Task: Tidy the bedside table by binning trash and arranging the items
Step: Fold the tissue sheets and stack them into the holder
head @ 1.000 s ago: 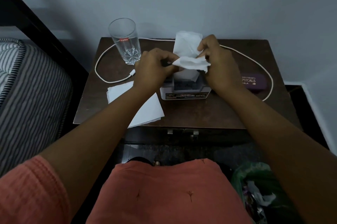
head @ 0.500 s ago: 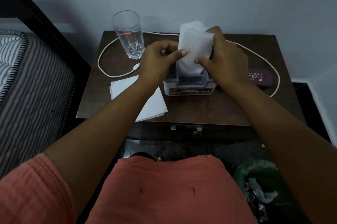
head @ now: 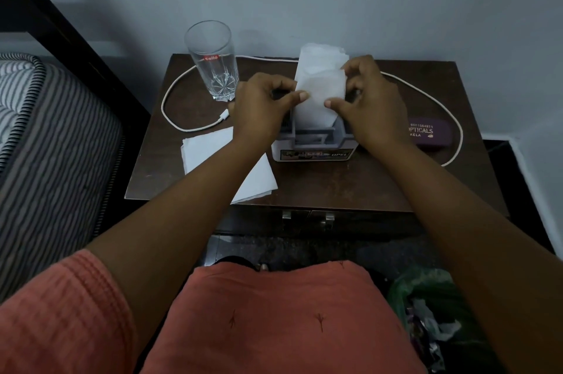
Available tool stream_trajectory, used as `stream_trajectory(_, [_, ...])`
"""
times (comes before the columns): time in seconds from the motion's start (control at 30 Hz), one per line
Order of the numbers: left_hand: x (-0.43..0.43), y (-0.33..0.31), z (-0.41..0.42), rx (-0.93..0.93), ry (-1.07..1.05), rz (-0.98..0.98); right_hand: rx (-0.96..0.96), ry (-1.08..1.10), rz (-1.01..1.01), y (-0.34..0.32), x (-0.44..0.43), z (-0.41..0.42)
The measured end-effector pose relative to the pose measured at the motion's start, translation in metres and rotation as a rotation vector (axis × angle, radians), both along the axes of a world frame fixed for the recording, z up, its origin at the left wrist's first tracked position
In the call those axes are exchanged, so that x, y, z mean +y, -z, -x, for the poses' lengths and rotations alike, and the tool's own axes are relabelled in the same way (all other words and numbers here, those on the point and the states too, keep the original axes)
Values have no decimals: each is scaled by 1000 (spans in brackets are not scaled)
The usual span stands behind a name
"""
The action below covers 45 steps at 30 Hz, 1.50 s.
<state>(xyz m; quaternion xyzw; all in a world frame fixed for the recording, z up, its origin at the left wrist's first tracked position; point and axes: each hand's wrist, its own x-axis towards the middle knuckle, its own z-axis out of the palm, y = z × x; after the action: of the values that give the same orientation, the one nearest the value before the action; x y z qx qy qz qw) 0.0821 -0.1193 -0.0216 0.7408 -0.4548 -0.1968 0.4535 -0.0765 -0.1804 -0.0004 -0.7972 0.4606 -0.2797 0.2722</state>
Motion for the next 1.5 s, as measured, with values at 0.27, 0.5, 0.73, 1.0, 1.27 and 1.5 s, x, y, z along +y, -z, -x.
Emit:
stream_trajectory(0.27, [-2,1,2,-186,-115,-18,-91,31,-23,4,3,-1])
stream_trajectory(0.5, [10,-10,2,-92,-166,-32,-172,81,-83,1,6,-1])
stream_trajectory(0.73, [103,15,-37,342,-507,57,-457,279,-2,-6,75,6])
stream_trajectory(1.0, [169,49,-53,380,-611,-172,127,-315,-36,52,153,-50])
stream_trajectory(1.27, [132,18,-52,633,-407,-299,409,-207,197,73,151,-67])
stream_trajectory(1.5, [123,20,-54,586,-441,-324,399,-243,158,70,154,-63])
